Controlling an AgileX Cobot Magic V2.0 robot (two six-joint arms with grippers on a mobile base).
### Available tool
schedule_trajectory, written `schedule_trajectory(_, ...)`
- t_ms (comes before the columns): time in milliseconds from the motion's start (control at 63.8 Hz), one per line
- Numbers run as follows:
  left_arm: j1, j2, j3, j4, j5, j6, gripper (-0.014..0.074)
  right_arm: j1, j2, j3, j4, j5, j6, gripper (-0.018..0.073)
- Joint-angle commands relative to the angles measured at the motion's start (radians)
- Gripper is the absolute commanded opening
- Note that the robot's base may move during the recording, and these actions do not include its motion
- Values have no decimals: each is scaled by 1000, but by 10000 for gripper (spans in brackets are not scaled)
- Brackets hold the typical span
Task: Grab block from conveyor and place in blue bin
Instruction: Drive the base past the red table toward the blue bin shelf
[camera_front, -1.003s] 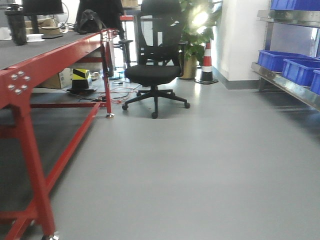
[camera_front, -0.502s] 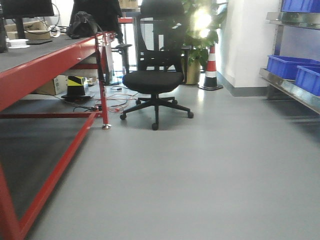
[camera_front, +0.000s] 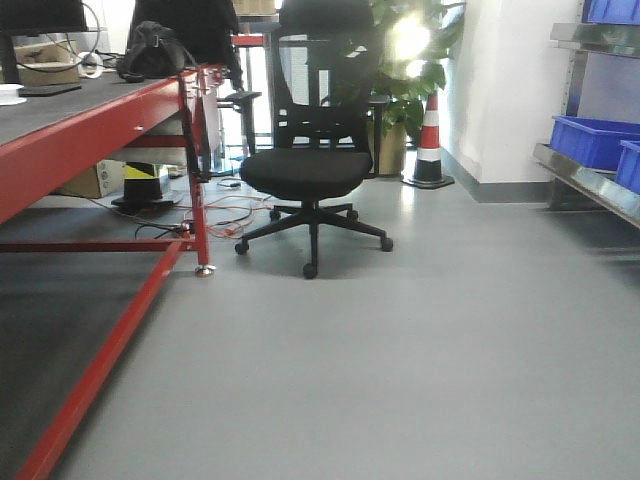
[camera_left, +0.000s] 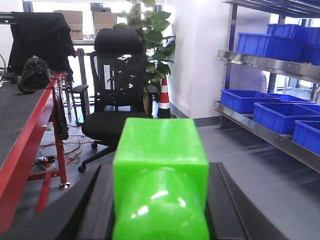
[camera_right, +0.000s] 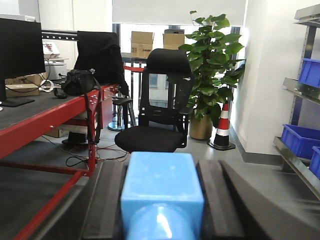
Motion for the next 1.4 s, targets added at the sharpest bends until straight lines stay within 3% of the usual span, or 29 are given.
schedule_trajectory(0, 4, -2, -6, 5, -18, 2, -111, 2, -4, -8, 1, -24, -1, -162)
schedule_trajectory(1380, 4, -2, -6, 5, -18, 2, -111, 2, -4, -8, 1, -24, -1, -162)
